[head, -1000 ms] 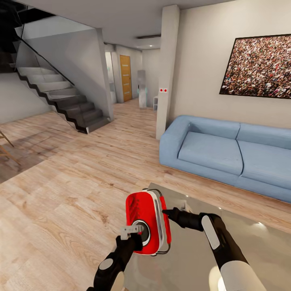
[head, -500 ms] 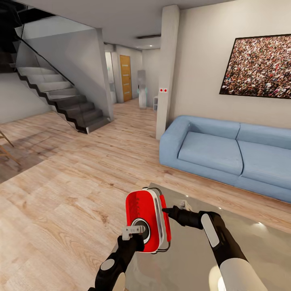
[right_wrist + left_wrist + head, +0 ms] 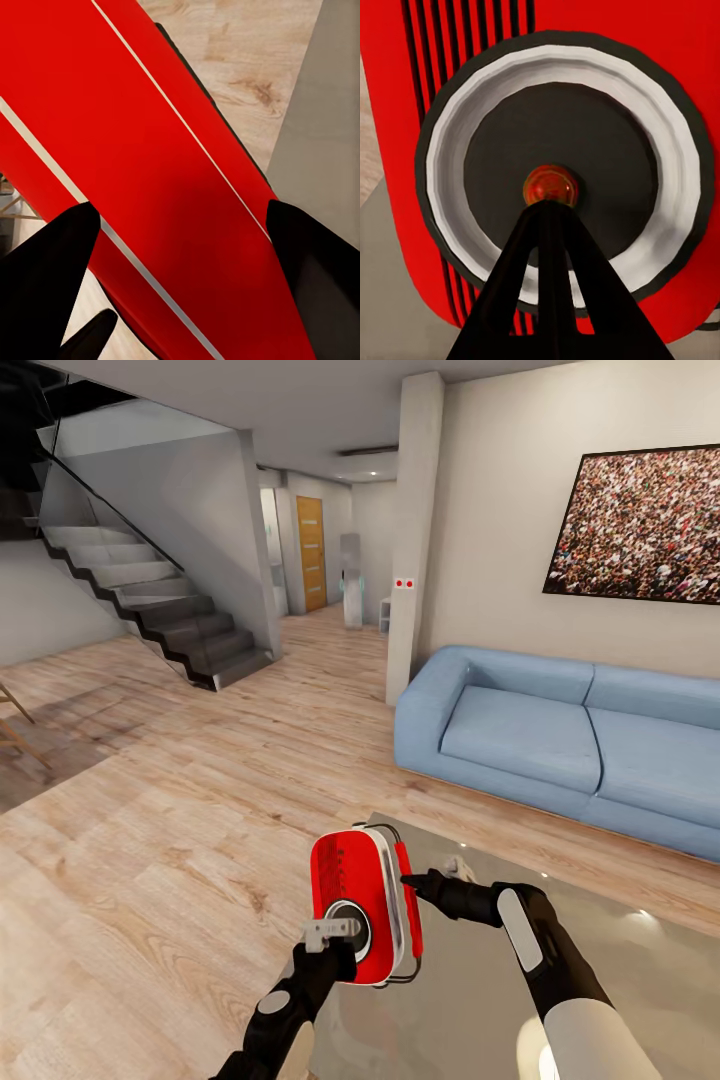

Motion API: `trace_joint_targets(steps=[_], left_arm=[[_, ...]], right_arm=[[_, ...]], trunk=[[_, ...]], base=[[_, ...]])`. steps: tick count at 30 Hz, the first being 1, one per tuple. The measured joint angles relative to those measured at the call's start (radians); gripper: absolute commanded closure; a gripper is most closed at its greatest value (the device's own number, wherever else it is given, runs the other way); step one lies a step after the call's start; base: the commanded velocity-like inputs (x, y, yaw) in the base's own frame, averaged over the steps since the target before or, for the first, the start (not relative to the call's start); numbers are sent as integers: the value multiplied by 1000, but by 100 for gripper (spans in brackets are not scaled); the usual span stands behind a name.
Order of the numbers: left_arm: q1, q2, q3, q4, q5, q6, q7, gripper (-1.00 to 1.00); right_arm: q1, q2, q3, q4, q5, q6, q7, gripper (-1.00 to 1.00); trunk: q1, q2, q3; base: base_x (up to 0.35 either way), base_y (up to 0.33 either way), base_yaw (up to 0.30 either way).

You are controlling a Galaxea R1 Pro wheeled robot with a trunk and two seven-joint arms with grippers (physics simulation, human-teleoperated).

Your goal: Turn on the radio receiver that's on the table in the living room.

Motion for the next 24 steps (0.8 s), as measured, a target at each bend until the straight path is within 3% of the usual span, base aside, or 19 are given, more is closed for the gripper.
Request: trace_joint_targets(steps=[14, 24], left_arm=[[0, 0, -1, -48, 0, 1, 2, 100], [0, 0, -3, -110, -1, 3, 3, 100]], right_arm=[[0, 0, 1, 9, 2, 0, 0, 100], [-27, -4, 0, 9, 6, -9, -48, 100]], trunk=[[0, 0, 0], [0, 0, 0]], base=[[0, 0, 0], [0, 0, 0]])
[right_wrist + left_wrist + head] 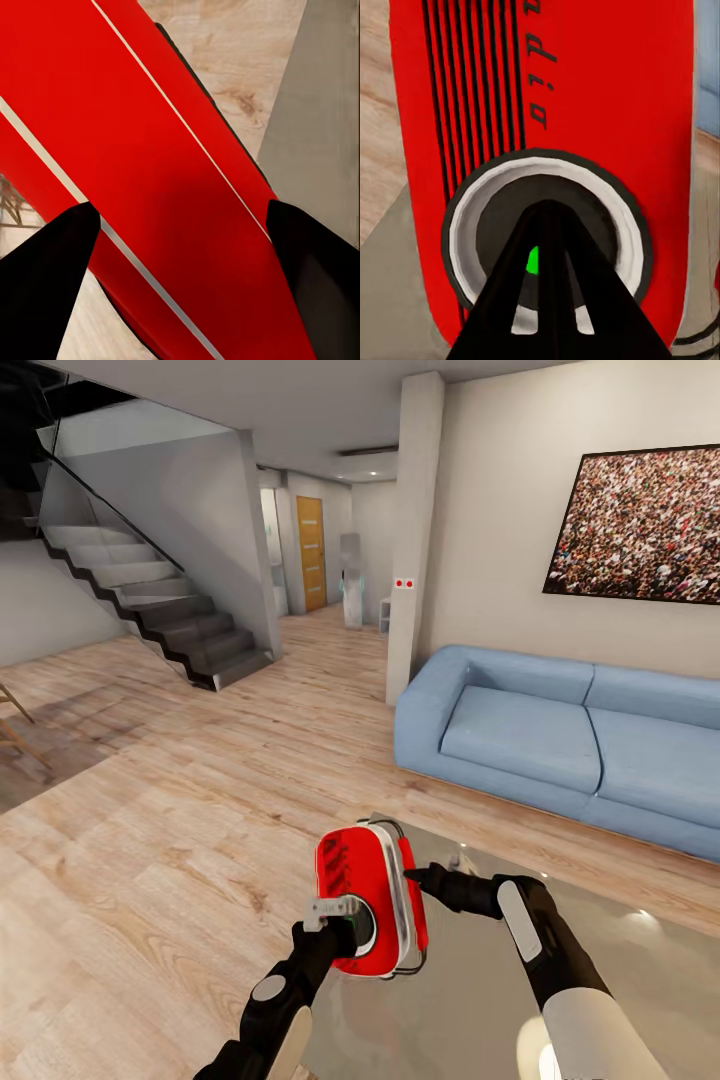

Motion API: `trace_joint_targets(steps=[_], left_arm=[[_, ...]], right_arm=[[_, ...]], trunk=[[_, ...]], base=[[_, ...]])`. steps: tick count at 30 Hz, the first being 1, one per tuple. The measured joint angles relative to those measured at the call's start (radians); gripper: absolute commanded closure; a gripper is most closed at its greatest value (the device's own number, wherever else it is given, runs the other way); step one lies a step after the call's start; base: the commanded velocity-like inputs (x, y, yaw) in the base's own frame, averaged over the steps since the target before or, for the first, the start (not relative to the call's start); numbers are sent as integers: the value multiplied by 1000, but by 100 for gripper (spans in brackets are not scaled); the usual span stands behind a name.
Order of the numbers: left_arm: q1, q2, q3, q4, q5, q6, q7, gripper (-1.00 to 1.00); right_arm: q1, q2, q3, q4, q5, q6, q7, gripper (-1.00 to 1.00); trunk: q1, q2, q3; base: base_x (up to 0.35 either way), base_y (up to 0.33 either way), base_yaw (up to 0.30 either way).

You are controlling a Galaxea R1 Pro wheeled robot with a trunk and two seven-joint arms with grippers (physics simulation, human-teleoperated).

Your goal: Turn on the radio receiver that's on the table in the living room.

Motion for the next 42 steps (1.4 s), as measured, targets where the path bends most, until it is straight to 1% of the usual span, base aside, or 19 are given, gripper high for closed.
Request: trace_joint_targets(steps=[3, 5, 7, 10, 12, 14, 16, 18, 19, 22, 24, 25, 26, 30, 31, 34, 36, 39, 42], left_arm=[[0, 0, -1, -1, 0, 0, 1, 100], [0, 0, -1, -1, -1, 0, 1, 100], [0, 0, 0, -1, -2, 0, 2, 100], [0, 0, 3, -1, -4, 1, 5, 100], [0, 0, 5, -2, -5, 10, 12, 100], [0, 0, 5, -17, -5, 43, 42, 100], [2, 0, 3, -52, -5, 76, 93, 100], [4, 0, -6, -82, -4, 100, 154, 100], [5, 0, -18, -90, -3, 109, 177, 100], [6, 0, -58, -100, -3, 133, 244, 100], [6, 0, -65, -101, -1, 141, 277, 100], [6, 0, -68, -102, 0, 162, 294, 100], [6, 0, -67, -102, 1, 196, 304, 100], [6, 0, -53, -102, 0, 260, 325, 100], [6, 0, -47, -102, 1, 265, 331, 100], [6, 0, -17, -102, 2, 315, 356, 100], [6, 0, 11, -101, 4, 345, 361, 100], [8, 0, 33, -95, 52, 375, 363, 100], [10, 0, 37, -95, 110, 463, 364, 100]], right_arm=[[-6, -1, -1, 1, 17, -57, -87, 100], [-8, -1, -1, 0, 4, -81, -142, 100], [-8, -2, 0, 1, 21, -97, -183, 100], [-10, -2, 0, -3, 20, -111, -243, 100], [-11, -2, 1, -5, 85, -119, -294, 100], [-11, -1, 1, -8, 128, -122, -337, 100], [-13, -1, 2, -10, 142, -122, -352, 100], [-13, 0, 4, -11, 187, -122, -359, 100], [-13, 0, 10, -12, 215, -122, -360, 100], [-13, 2, 56, -29, 253, -121, -394, 100], [-14, 3, 83, -37, 267, -120, -453, 100], [-13, 5, 111, -40, 262, -118, -521, 100], [-13, 5, 128, -40, 285, -115, -556, 100], [-13, 7, 215, -42, 253, -118, -681, 100], [-13, 7, 220, -42, 270, -114, -696, 100], [-14, 7, 229, -42, 260, -112, -759, 100], [-13, 8, 243, -42, 273, -101, -837, 100], [-14, 9, 265, -41, 259, -73, -930, 100], [-13, 10, 271, -41, 241, 53, -957, 100]], trunk=[[0, 0, 0], [0, 0, 0], [0, 0, 0], [0, 0, 0], [0, 0, 0], [0, 0, 0], [0, 0, 0], [0, 0, 0], [0, 0, 0], [0, 0, 0], [0, 0, 0], [0, 0, 0], [0, 0, 0], [0, 0, 0], [0, 0, 0], [0, 0, 0], [0, 0, 0], [0, 0, 0], [0, 0, 0]], base=[[0, 0, 0], [0, 0, 0], [0, 0, 0], [0, 0, 0], [0, 0, 0], [0, 0, 0], [0, 0, 0], [0, 0, 0], [0, 0, 0], [0, 0, 0], [0, 0, 0], [0, 0, 0], [0, 0, 0], [0, 0, 0], [0, 0, 0], [0, 0, 0], [0, 0, 0], [0, 0, 0], [0, 0, 0]])
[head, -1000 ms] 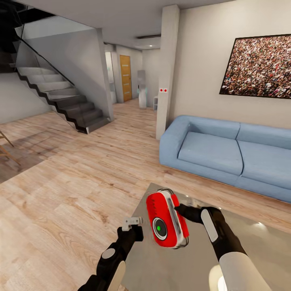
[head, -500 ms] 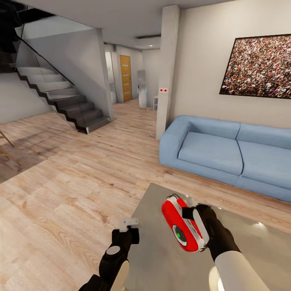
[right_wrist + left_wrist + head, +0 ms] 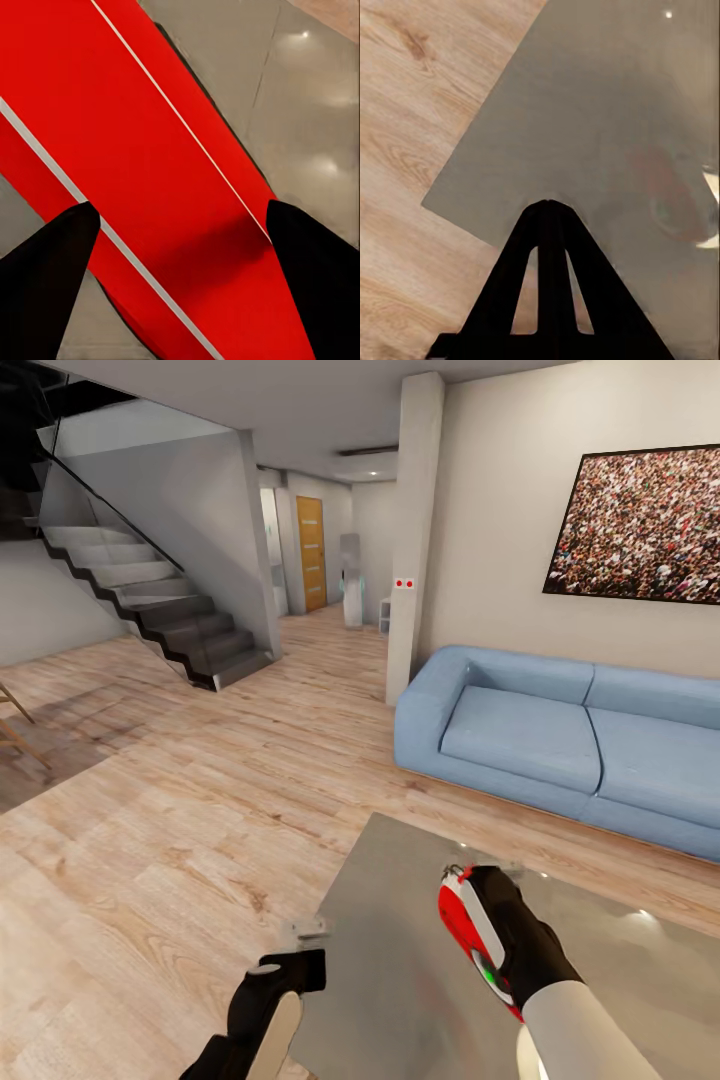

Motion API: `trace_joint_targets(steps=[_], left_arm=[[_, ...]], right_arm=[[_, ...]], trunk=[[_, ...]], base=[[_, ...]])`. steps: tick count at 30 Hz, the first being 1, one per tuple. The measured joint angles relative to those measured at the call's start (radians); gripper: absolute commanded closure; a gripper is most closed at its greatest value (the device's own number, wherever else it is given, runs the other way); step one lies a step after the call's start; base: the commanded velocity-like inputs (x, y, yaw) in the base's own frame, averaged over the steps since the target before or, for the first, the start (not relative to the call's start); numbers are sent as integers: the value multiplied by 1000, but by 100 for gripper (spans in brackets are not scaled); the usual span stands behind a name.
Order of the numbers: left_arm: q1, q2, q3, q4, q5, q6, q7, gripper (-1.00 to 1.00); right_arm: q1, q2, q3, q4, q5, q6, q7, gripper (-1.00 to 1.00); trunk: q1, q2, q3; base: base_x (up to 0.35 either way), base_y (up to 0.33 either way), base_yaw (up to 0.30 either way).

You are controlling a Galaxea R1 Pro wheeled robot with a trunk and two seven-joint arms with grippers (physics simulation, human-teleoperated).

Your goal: Turn on the radio receiver that's on the table in the living room.

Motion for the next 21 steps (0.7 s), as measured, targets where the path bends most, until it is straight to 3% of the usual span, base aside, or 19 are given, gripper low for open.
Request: trace_joint_targets(steps=[1, 4, 9, 14, 16, 19, 21], left_arm=[[0, 4, 1, -5, 15, 47, 0, 100], [1, 8, 1, -34, 22, 77, 2, 100], [13, 11, 1, -61, 23, 87, 52, 100], [61, 12, 0, -117, 25, 88, 123, 100], [69, 12, -1, -124, 26, 88, 130, 100], [80, 12, -2, -127, 26, 86, 133, 100], [84, 13, -2, -128, 26, 84, 134, 100]], right_arm=[[0, 1, 1, -6, -5, 31, -4, 100], [0, 2, 3, -18, 6, 53, -6, 100], [0, 5, 5, -27, -2, 61, -6, 100], [0, 11, 22, -26, 2, 66, -7, 100], [0, 13, 28, -24, -17, 61, -6, 100], [0, 14, 30, -23, -2, 65, -6, 100], [0, 14, 30, -22, -12, 62, -6, 100]], trunk=[[0, 0, 0], [0, 0, 0], [0, 0, 0], [0, 0, 0], [0, 0, 0], [0, 0, 0], [0, 0, 0]], base=[[0, 0, 0], [0, 0, 0], [0, 0, 0], [0, 0, 0], [0, 0, 0], [0, 0, 0], [0, 0, 0]])
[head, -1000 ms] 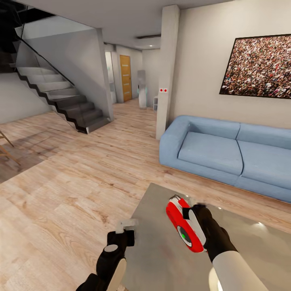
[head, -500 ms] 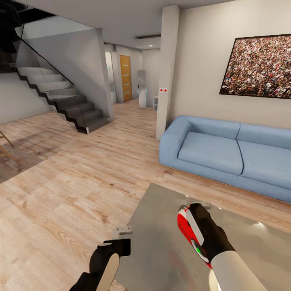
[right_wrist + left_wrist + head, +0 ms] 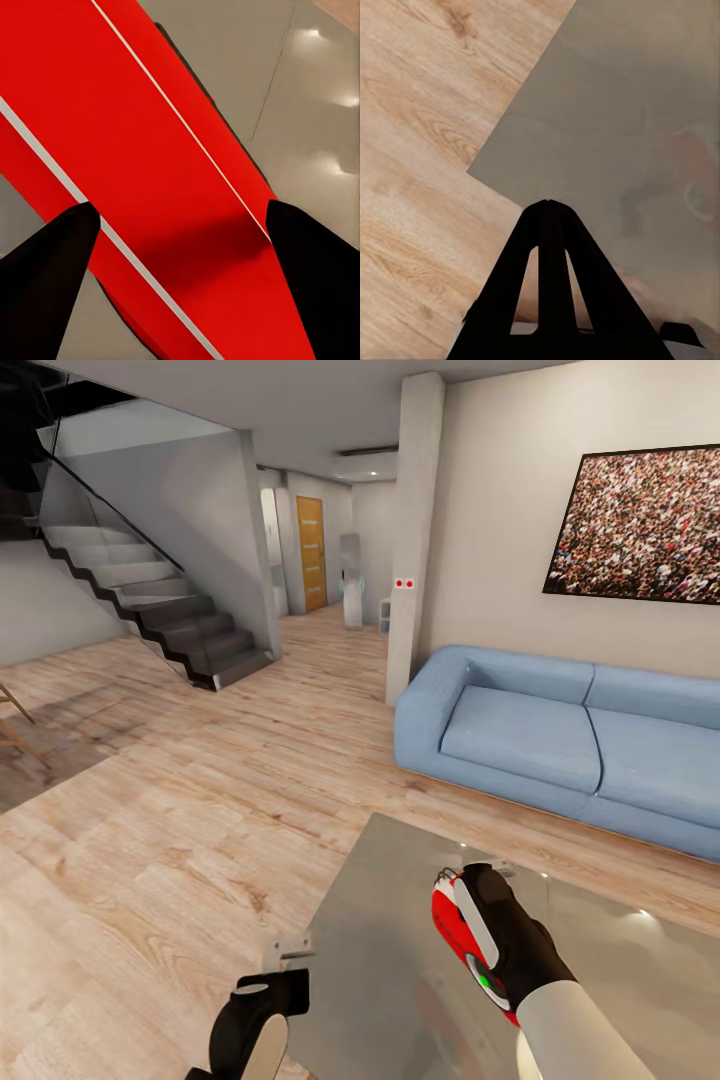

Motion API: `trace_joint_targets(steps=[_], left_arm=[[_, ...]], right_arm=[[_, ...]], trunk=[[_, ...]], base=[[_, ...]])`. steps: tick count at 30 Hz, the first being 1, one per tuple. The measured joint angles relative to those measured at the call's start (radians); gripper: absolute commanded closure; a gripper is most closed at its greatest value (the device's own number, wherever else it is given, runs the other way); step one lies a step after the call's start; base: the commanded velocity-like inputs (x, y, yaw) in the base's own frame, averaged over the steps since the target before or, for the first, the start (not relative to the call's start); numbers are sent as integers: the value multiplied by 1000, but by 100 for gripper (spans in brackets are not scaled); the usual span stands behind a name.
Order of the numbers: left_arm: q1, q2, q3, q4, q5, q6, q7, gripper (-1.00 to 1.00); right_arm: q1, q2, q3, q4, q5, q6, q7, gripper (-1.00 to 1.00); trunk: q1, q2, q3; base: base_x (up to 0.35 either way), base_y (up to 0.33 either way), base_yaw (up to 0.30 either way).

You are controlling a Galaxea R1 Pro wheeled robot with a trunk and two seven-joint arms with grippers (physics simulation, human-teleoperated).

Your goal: Turn on the radio receiver that's on the table in the living room.

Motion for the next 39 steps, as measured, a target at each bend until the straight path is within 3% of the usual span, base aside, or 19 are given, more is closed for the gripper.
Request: trace_joint_targets(steps=[2, 4, 6, 8, 12, 17, 18, 24, 26, 28, 31, 33, 35, 39], left_arm=[[7, 12, 1, 0, 0, -6, -1, 100], [20, 50, 2, 0, 1, -32, -4, 100], [53, 110, 2, 0, 2, -142, -6, 100], [81, 137, 1, 0, 4, -207, -6, 100], [122, 155, 0, 0, 5, -292, -7, 100], [128, 162, 1, 0, 3, -313, -8, 100], [129, 164, 2, 0, 3, -315, -8, -100], [129, 166, 19, 0, 3, -315, -8, -100], [129, 166, 64, 0, 4, -305, -9, -100], [129, 166, 135, 0, 14, -273, -31, -100], [129, 169, 178, 0, 68, -208, -151, -100], [129, 172, 190, -1, 81, -188, -198, -100], [129, 173, 192, 0, 84, -183, -208, -100], [129, 174, 190, 0, 86, -180, -213, -100]], right_arm=[[0, 0, 0, 0, 0, 0, 1, 100], [0, 0, 1, 0, 6, 1, 1, 100], [0, 0, 1, 0, 2, 0, 2, 100], [0, 0, 1, 0, 2, 0, 2, 100], [0, 0, 0, 0, 3, -1, 2, 100], [0, 0, 0, 0, 5, 0, 2, 100], [0, 0, 0, 0, 5, 0, 2, 100], [0, 0, 0, 0, 5, -1, 2, 100], [0, 0, 0, 0, 4, -1, 2, 100], [0, 0, 0, 4, 3, 0, 2, 100], [0, 1, 0, 15, 3, 0, 14, 100], [0, 2, -2, 59, 2, 2, 51, 100], [0, 3, -1, 90, -16, -6, 87, 100], [-1, 3, -2, 118, 1, -4, 134, 100]], trunk=[[0, 0, 0], [0, 0, 0], [0, 0, 0], [0, 0, 0], [0, 0, 0], [0, 0, 0], [0, 0, 0], [0, 0, 0], [0, 0, 0], [0, 0, 0], [0, 0, 0], [0, 0, 0], [0, 0, 0], [0, 0, 0]], base=[[0, 0, 0], [0, 0, 0], [0, 0, 0], [0, 0, 0], [0, 0, 0], [0, 0, 0], [0, 0, 0], [0, 0, 0], [0, 0, 0], [0, 0, 0], [0, 0, 0], [0, 0, 0], [0, 0, 0], [0, 0, 0]])
